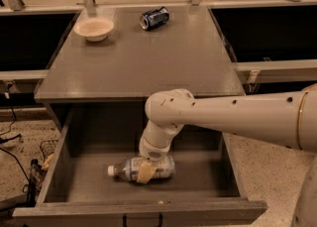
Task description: Pick blue plastic bottle from top drawer and place on counter
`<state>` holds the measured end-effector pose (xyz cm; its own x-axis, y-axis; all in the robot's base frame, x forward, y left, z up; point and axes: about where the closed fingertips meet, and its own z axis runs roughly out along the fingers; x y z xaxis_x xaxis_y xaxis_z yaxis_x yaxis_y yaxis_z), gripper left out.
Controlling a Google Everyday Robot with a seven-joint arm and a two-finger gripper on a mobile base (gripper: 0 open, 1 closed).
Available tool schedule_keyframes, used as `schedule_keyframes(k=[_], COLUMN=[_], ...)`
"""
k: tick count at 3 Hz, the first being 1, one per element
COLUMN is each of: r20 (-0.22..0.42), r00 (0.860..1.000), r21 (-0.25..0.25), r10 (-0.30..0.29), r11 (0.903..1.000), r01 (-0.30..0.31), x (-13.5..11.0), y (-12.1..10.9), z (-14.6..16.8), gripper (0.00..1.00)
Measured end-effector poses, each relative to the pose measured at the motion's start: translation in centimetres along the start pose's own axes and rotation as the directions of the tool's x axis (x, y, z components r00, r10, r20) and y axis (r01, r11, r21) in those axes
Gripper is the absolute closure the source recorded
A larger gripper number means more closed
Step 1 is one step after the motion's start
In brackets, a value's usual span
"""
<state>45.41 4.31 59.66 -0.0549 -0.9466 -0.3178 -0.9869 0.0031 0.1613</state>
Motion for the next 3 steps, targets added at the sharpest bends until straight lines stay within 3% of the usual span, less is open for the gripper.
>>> schedule_keyframes(k=[1, 3], r20=[0.0, 0.0], r00=[1.0, 1.0], r21=[0.0, 0.0], r10=[0.0, 0.0], r11=[1.0, 1.0], r01=[0.0, 0.0], x=[0.0, -0.1], y=[0.0, 0.05], z=[0.0, -0.3], gripper=[1.0, 1.0])
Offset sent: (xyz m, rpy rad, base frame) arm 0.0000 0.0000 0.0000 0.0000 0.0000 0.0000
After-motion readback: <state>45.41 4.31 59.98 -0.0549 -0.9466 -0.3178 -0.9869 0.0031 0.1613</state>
